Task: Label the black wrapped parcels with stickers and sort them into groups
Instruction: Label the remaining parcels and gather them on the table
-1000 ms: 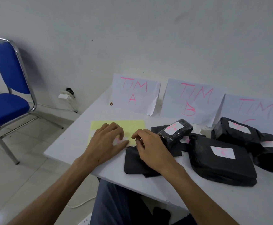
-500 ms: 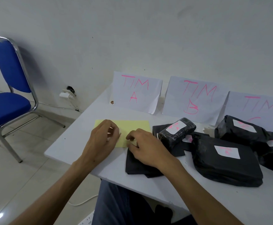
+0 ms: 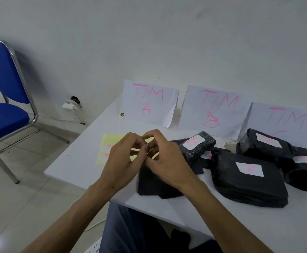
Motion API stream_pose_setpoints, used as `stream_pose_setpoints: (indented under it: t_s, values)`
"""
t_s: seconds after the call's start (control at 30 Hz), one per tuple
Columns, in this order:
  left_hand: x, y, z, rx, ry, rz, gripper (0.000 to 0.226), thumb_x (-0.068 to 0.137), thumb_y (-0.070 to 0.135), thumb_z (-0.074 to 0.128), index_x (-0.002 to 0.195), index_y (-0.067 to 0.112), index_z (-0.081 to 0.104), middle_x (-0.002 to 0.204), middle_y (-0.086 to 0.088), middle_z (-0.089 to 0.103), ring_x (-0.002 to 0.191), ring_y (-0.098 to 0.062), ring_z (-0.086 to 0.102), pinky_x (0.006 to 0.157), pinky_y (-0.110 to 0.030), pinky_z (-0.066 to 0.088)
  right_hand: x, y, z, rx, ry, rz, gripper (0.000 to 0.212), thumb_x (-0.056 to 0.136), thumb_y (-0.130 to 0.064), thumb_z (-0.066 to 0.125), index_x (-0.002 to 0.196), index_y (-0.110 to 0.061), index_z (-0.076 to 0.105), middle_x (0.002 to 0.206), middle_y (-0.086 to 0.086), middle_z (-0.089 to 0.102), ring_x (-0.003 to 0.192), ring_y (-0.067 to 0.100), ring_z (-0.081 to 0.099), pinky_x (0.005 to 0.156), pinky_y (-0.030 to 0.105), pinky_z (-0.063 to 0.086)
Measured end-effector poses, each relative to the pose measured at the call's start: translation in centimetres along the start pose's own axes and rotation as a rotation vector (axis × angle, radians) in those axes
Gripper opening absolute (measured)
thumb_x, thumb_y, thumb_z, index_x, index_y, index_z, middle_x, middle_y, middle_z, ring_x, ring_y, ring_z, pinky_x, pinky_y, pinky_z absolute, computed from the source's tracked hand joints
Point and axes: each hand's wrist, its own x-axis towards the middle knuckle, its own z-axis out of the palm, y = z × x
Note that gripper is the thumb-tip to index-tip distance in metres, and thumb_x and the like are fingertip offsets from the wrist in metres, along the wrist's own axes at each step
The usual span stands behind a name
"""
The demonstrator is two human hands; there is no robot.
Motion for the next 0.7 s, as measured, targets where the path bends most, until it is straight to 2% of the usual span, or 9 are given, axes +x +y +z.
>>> stream_pose_setpoints:
  t_s: [0.07, 0.17, 0.27, 0.4, 0.6, 0.7]
  values:
    - [0.3, 0.9, 0.3, -0.055, -0.047, -0.018, 0.006, 0.098, 0.016, 0.061, 0.092, 0.014, 0.061, 0.098, 0.004, 0.064, 0.093, -0.014, 0.066, 0.075, -0.014, 0.053, -0.6, 0.2, -0.7, 0.003, 0.046, 0.001, 0.030, 0.092, -0.020, 0.071, 0.116, -0.027, 0.055, 0.093, -0.006, 0.071, 0.082, 0.010, 0.069, 0.073, 0.030, 0.060]
    - [0.5, 1.2, 0.4, -0.141, -0.144, -0.148, 0.026, 0.098, 0.040, 0.055, 0.098, 0.016, 0.065, 0.101, 0.006, 0.064, 0.096, -0.012, 0.065, 0.077, -0.014, 0.051, -1.7, 0.9, -1.9, -0.010, 0.106, 0.043, 0.019, 0.093, -0.021, 0.071, 0.107, -0.025, 0.059, 0.089, -0.008, 0.072, 0.080, 0.007, 0.071, 0.076, 0.031, 0.061]
    - [0.4, 0.4, 0.3, -0.229, -0.257, -0.302, 0.008, 0.096, 0.022, 0.067, 0.102, 0.019, 0.066, 0.104, 0.007, 0.068, 0.091, -0.015, 0.069, 0.078, -0.028, 0.058, -3.0, 1.7, -2.8, 0.019, 0.134, 0.114, 0.014, 0.091, -0.019, 0.075, 0.098, -0.025, 0.064, 0.084, -0.008, 0.071, 0.077, 0.010, 0.072, 0.077, 0.036, 0.062]
    - [-0.4, 0.1, 0.0, -0.307, -0.339, -0.370, 0.015, 0.086, 0.007, 0.077, 0.095, 0.017, 0.070, 0.098, 0.001, 0.073, 0.080, -0.015, 0.070, 0.079, -0.029, 0.059, -4.9, 1.8, -3.4, 0.040, 0.102, 0.158, 0.010, 0.091, -0.018, 0.074, 0.096, -0.021, 0.066, 0.082, -0.002, 0.074, 0.075, 0.012, 0.075, 0.076, 0.037, 0.063]
    - [-0.7, -0.1, 0.2, -0.147, -0.405, -0.294, 0.018, 0.089, 0.007, 0.073, 0.091, 0.024, 0.075, 0.093, 0.013, 0.075, 0.086, -0.011, 0.071, 0.078, -0.025, 0.058, -5.7, 2.1, -3.6, -0.061, 0.067, 0.223, 0.011, 0.096, -0.016, 0.065, 0.091, -0.025, 0.063, 0.074, 0.001, 0.074, 0.060, 0.012, 0.073, 0.072, 0.039, 0.061]
    - [-0.9, -0.2, 0.4, 0.020, -0.427, -0.179, 0.019, 0.087, 0.010, 0.074, 0.093, 0.027, 0.076, 0.094, 0.015, 0.072, 0.087, -0.006, 0.069, 0.076, -0.021, 0.057, -5.7, 2.3, -3.7, -0.140, 0.031, 0.219, 0.008, 0.096, -0.017, 0.067, 0.093, -0.024, 0.064, 0.072, 0.000, 0.074, 0.056, 0.011, 0.071, 0.068, 0.036, 0.063]
